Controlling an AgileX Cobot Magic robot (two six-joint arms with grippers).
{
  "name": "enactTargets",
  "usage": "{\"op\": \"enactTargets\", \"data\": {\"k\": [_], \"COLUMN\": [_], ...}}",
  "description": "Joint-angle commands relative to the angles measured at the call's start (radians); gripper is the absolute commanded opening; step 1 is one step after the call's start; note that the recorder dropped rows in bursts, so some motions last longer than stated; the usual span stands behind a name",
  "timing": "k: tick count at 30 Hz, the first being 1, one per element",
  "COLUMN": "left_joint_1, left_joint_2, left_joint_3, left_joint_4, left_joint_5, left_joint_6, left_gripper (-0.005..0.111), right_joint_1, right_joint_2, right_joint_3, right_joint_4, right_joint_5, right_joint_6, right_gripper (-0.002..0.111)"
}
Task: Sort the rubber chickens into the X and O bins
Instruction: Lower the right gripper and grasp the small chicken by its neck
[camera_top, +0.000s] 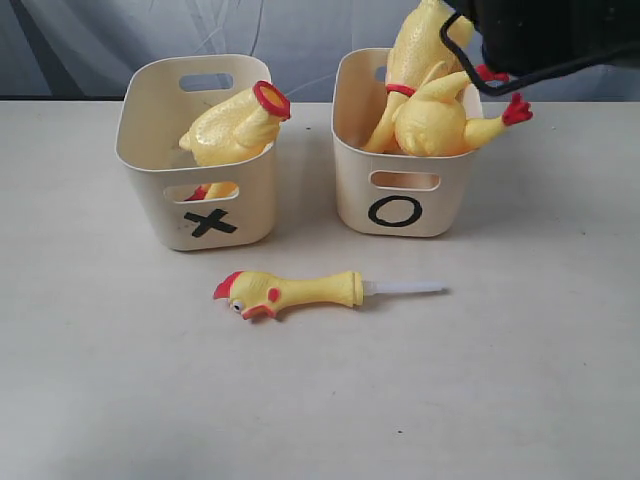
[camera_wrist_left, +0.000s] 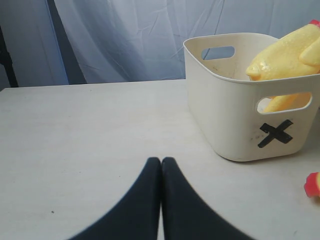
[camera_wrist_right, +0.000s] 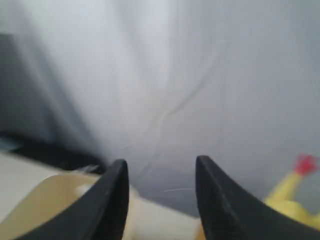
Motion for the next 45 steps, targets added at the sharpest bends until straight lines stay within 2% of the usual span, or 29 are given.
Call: {"op": "enactTargets", "data": {"k": [1, 6, 7, 8, 9, 11, 14, 18, 23, 27, 33, 35, 36, 38, 39, 41, 43, 45], "left_joint_1": [0.0, 0.0, 0.0, 0.0, 0.0, 0.0, 0.0, 0.0, 0.0, 0.0, 0.0, 0.0, 0.0, 0.0, 0.0, 0.0, 0.0, 0.0], "left_joint_2": [-0.003, -0.003, -0.003, -0.003, -0.003, -0.003, -0.003, -0.003, -0.003, -0.003, -0.003, -0.003, -0.003, -0.003, -0.003, -0.003, -0.003, -0.003], "left_joint_3": [-0.004, -0.004, -0.004, -0.004, -0.004, -0.004, -0.004, -0.004, -0.004, -0.004, -0.004, -0.004, -0.004, -0.004, -0.004, -0.004, -0.004, -0.004], "left_joint_4": [0.0, 0.0, 0.0, 0.0, 0.0, 0.0, 0.0, 0.0, 0.0, 0.0, 0.0, 0.0, 0.0, 0.0, 0.0, 0.0, 0.0, 0.0], "left_joint_5": [-0.013, -0.013, -0.013, -0.013, -0.013, -0.013, -0.013, -0.013, -0.013, -0.013, -0.013, -0.013, -0.013, -0.013, -0.013, -0.013, -0.013, -0.013], "left_joint_6": [-0.002, -0.002, -0.002, -0.002, -0.002, -0.002, -0.002, -0.002, -0.002, -0.002, -0.002, -0.002, -0.002, -0.002, -0.002, -0.002, -0.002, -0.002], "left_gripper": [0.0, 0.0, 0.0, 0.0, 0.0, 0.0, 0.0, 0.0, 0.0, 0.0, 0.0, 0.0, 0.0, 0.0, 0.0, 0.0, 0.0, 0.0], "right_joint_1": [-0.003, -0.003, -0.003, -0.003, -0.003, -0.003, -0.003, -0.003, -0.003, -0.003, -0.003, -0.003, -0.003, -0.003, -0.003, -0.003, -0.003, -0.003], "right_joint_2": [-0.025, -0.01, -0.008, -0.008, 0.001, 0.033, 0.107, 0.244, 0.365, 0.409, 0.456, 0.468, 0.477, 0.495, 0.499, 0.514, 0.514, 0.514], "right_joint_3": [-0.004, -0.004, -0.004, -0.004, -0.004, -0.002, -0.002, -0.002, -0.002, -0.004, -0.004, -0.004, -0.004, -0.004, -0.004, -0.004, -0.004, -0.004], "right_joint_4": [-0.014, -0.199, -0.373, -0.454, -0.675, -0.911, -1.079, -1.127, -1.264, -1.264, -1.257, -1.257, -1.257, -1.256, -1.256, -1.255, -1.255, -1.253], "right_joint_5": [0.595, 0.873, 0.939, 0.966, 1.042, 1.146, 1.215, 1.183, 0.979, 0.971, 0.996, 0.992, 1.0, 1.017, 1.024, 1.037, 1.032, 1.027], "right_joint_6": [-0.106, -0.032, 0.064, 0.116, 0.258, 0.412, 0.495, 0.499, 0.64, 0.64, 0.642, 0.642, 0.644, 0.644, 0.644, 0.644, 0.647, 0.647], "right_gripper": [0.042, 0.042, 0.042, 0.042, 0.042, 0.042, 0.042, 0.042, 0.042, 0.041, 0.021, 0.027, 0.036, 0.045, 0.045, 0.039, 0.014, 0.001]}}
